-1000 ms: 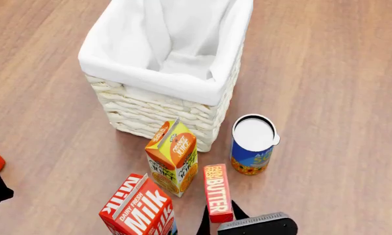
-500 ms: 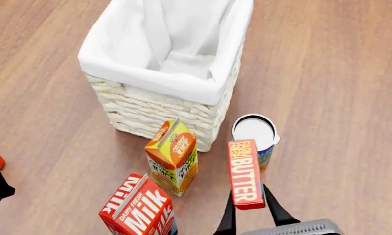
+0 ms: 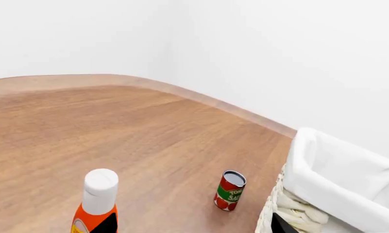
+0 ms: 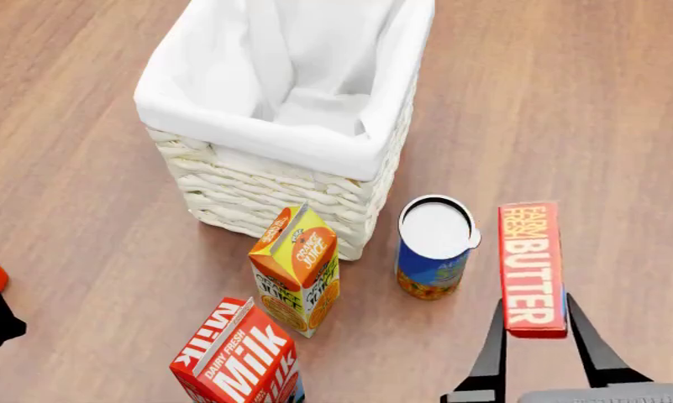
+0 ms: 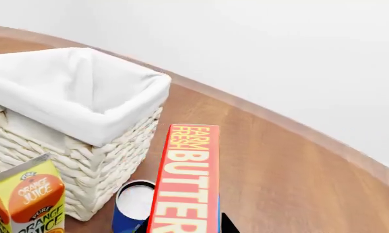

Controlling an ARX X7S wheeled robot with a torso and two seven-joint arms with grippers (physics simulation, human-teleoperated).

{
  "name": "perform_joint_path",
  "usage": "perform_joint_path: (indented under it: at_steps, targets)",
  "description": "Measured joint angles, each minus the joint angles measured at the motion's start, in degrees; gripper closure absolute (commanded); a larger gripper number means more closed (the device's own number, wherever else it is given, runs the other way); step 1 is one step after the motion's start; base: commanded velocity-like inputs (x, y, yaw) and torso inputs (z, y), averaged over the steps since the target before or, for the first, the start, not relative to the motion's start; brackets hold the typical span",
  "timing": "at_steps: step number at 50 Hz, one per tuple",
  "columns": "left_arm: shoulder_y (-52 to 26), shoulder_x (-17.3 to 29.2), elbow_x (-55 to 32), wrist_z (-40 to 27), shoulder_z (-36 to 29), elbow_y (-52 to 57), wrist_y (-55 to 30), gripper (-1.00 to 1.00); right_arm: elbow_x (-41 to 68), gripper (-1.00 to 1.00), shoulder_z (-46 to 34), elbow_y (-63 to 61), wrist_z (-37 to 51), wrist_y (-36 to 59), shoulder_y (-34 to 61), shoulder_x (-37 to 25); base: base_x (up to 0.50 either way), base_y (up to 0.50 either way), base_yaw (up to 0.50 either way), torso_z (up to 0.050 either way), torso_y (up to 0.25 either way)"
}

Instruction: Pick up the butter and put it in the basket.

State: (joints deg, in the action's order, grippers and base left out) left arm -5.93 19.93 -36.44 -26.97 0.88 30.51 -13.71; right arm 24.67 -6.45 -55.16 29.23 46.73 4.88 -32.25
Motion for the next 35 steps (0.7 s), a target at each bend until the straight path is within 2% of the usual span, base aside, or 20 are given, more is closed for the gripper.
perform_joint_path:
  at_steps: [16,35]
  targets:
    - [-0.1,0.2,-0.3,-0.2,0.0,0.0,0.3,-1.0,8.4,1.0,8.0,1.2,-0.9,8.2,6.1,-3.1,0.0,0.0,0.0,0.001,0.001]
    - [-0.5,0.4,-0.5,0.0,-0.1,-0.8,0.7,-1.0,14.3,1.0,7.3,10.6,-3.6,18.4,24.2,-5.7,0.0,0.0,0.0,0.0,0.001]
